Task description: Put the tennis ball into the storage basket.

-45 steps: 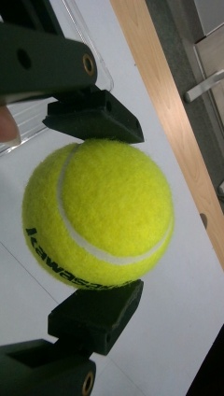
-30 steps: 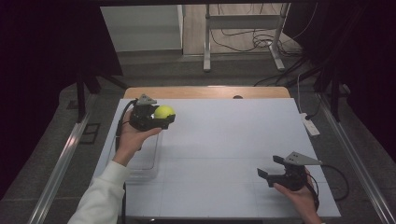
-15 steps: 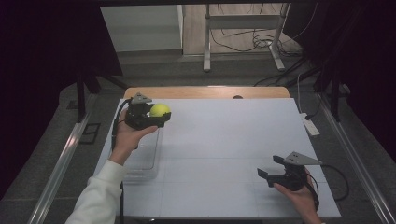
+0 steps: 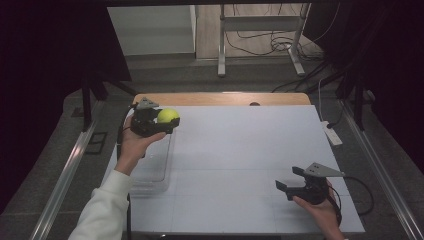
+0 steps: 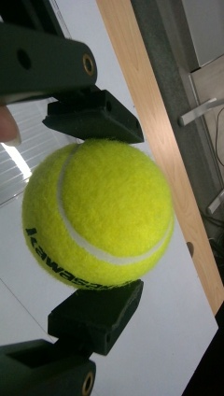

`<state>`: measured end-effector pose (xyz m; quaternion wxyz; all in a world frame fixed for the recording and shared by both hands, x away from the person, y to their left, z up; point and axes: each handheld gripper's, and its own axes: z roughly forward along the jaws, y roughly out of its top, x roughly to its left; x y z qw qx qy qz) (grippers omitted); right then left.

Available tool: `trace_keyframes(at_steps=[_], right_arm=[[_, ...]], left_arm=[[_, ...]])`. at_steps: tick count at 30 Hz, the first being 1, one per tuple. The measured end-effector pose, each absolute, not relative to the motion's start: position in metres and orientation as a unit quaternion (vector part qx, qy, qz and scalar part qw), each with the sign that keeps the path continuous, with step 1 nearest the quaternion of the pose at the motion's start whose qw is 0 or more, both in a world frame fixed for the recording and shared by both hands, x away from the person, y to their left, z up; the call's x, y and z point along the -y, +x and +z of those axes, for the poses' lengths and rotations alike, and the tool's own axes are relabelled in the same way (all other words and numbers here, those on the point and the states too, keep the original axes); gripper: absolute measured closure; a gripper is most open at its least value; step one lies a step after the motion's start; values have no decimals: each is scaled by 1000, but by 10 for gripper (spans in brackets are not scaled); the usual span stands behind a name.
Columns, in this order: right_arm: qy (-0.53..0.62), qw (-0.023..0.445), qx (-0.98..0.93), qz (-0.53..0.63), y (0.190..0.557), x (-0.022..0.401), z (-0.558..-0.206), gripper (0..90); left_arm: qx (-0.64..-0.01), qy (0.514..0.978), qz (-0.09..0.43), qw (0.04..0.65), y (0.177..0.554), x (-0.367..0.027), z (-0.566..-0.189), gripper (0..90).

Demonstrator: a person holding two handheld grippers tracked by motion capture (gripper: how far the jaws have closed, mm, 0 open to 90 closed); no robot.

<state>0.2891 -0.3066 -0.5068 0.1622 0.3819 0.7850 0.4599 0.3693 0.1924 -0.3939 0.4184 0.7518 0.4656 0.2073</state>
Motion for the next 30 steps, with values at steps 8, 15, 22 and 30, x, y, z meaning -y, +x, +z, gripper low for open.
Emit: trace_keyframes(at_steps=[8, 15, 22, 30], right_arm=[[383, 162, -785, 460, 289, 307, -507, 115], [382, 162, -785, 460, 289, 307, -507, 115], [383, 162, -785, 460, 289, 307, -507, 115], [382, 163, -785, 459, 289, 307, -507, 115]], left_arm=[[-470, 748, 215, 416, 372, -196, -392, 265], [-476, 743, 221, 415, 373, -201, -390, 264], [-481, 739, 226, 414, 375, -205, -389, 265], [-492, 733, 232, 408, 379, -213, -390, 265]])
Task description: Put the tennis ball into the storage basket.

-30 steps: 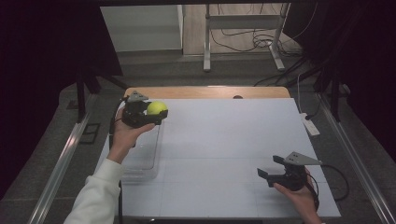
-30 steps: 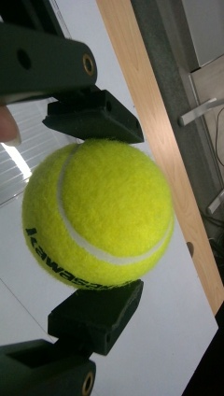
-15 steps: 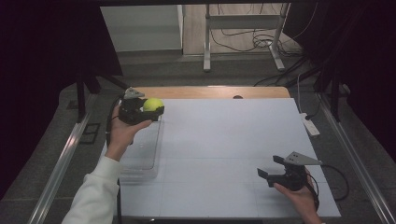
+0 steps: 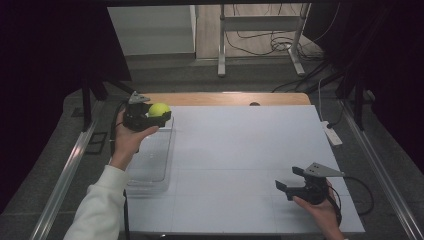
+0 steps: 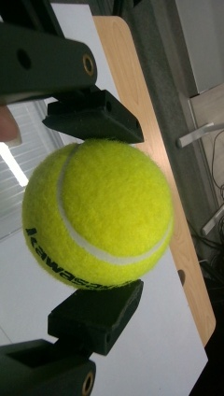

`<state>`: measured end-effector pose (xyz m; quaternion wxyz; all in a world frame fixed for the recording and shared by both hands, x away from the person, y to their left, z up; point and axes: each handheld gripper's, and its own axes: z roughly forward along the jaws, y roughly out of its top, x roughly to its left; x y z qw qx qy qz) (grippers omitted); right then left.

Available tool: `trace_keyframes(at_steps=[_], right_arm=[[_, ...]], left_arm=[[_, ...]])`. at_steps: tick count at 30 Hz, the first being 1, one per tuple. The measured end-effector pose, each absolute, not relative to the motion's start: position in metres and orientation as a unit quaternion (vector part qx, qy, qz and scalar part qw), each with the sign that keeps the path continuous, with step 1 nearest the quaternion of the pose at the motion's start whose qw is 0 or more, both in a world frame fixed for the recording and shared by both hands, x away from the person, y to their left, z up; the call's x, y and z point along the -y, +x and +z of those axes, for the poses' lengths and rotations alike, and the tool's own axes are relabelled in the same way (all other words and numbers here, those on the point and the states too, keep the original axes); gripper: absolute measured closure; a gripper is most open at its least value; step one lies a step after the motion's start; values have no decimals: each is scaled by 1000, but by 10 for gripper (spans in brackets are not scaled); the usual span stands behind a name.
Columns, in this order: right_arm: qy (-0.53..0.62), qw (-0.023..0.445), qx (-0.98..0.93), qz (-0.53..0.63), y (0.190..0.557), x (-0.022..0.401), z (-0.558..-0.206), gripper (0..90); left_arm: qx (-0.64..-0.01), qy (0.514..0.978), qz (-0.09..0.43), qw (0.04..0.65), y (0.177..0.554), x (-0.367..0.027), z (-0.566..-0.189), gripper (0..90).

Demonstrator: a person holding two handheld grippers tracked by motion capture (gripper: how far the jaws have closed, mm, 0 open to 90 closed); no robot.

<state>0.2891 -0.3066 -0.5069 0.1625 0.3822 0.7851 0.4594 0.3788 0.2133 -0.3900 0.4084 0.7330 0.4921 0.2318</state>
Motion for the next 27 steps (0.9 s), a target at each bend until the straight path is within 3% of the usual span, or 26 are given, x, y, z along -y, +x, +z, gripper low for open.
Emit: trace_keyframes(at_steps=[27], right_arm=[[385, 163, -783, 460, 289, 307, -507, 115]], left_arm=[[-522, 720, 244, 387, 388, -236, -398, 264]])
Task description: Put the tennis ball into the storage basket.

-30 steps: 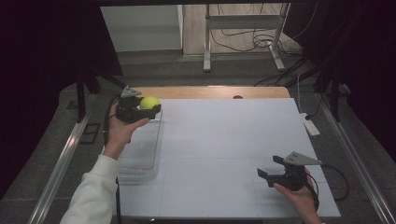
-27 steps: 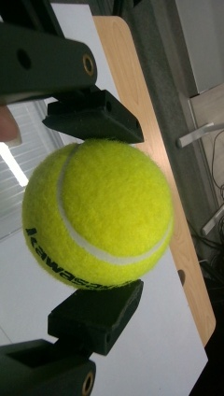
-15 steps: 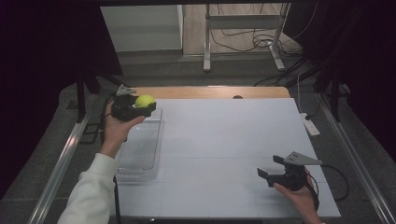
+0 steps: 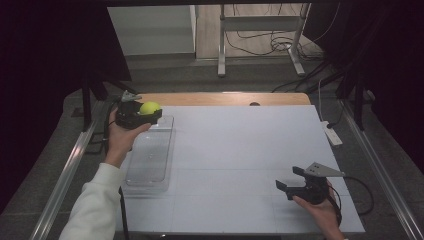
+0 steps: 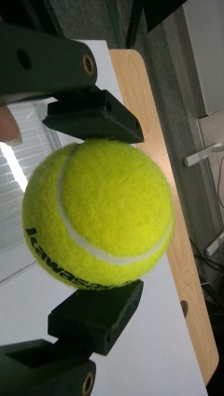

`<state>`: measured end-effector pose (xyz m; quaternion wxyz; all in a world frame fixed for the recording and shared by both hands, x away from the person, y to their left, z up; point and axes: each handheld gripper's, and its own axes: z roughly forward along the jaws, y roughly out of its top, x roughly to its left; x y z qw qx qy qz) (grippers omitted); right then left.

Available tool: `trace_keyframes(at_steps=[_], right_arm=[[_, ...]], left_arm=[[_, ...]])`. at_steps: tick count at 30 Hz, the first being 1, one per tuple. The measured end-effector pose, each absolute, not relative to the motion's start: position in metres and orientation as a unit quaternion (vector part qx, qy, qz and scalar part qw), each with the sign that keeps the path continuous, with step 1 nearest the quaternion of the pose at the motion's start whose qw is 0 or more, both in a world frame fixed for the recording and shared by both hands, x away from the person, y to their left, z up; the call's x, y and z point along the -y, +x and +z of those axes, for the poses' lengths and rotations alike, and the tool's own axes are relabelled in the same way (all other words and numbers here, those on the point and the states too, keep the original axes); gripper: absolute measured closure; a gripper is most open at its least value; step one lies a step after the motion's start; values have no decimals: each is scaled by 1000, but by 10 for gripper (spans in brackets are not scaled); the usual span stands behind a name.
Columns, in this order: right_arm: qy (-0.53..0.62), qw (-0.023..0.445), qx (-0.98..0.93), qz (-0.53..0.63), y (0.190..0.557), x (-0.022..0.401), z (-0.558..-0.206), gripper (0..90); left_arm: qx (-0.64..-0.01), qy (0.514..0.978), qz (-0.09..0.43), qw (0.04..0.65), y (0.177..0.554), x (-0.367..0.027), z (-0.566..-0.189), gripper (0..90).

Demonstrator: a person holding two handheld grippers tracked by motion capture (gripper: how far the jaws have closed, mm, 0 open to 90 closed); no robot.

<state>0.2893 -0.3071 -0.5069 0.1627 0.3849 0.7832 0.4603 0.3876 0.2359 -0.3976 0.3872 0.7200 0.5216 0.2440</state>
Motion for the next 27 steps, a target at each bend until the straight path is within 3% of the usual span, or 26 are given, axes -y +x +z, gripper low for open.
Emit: trace_keyframes(at_steps=[27], right_arm=[[386, 163, -783, 460, 290, 307, -507, 115]], left_arm=[[-549, 708, 254, 363, 398, -258, -411, 264]])
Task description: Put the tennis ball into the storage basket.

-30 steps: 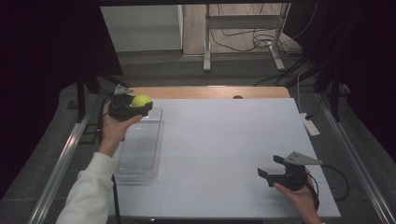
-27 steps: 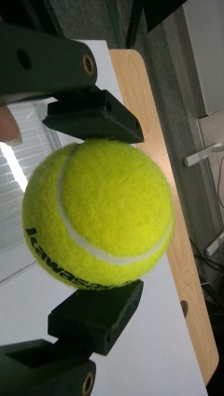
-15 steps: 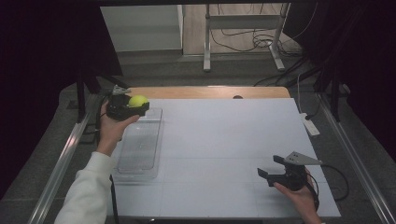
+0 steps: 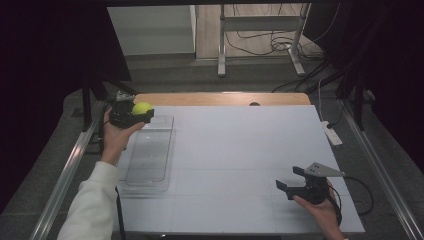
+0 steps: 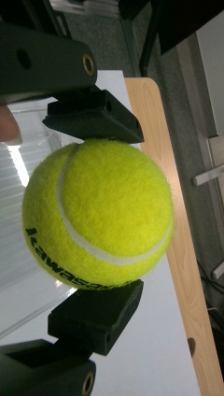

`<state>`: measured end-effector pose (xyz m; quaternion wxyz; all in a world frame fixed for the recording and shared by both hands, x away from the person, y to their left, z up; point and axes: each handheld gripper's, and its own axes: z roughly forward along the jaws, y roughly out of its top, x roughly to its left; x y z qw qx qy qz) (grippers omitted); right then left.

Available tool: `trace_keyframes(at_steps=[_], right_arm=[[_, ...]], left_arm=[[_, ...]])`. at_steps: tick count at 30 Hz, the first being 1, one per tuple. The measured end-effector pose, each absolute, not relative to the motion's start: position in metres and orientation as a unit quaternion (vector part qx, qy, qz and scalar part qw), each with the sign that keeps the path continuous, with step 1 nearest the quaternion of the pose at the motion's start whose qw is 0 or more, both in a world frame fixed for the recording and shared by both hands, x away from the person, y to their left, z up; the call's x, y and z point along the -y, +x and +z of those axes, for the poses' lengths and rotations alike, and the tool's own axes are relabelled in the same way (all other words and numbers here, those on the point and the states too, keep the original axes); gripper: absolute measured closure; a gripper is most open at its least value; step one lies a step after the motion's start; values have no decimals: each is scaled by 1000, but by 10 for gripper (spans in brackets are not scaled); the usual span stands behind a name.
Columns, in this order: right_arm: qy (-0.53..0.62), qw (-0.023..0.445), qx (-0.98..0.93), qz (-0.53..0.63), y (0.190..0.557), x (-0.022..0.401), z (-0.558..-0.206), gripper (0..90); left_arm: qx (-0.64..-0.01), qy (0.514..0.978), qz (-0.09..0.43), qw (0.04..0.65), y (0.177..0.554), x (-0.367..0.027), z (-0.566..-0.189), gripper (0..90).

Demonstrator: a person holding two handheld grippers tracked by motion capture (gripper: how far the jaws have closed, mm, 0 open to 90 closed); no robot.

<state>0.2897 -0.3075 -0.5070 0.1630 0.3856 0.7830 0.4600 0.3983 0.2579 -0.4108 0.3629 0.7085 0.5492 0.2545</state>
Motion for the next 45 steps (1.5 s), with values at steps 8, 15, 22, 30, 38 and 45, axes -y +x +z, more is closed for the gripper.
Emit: trace_keyframes(at_steps=[8, 15, 22, 30, 38, 45], right_arm=[[386, 163, -784, 458, 290, 307, -508, 115], [386, 163, -784, 458, 290, 307, -508, 115], [386, 163, -784, 458, 290, 307, -508, 115], [386, 163, -784, 458, 290, 307, -508, 115], [386, 162, -785, 458, 290, 307, -508, 115], [386, 162, -784, 458, 290, 307, -508, 115]], left_arm=[[-563, 706, 252, 349, 403, -265, -419, 264], [-567, 707, 252, 341, 406, -266, -422, 264], [-572, 706, 251, 334, 408, -268, -427, 264], [-578, 708, 244, 324, 410, -271, -436, 264], [-582, 711, 239, 313, 412, -271, -444, 264], [-582, 713, 238, 311, 414, -269, -446, 264]])
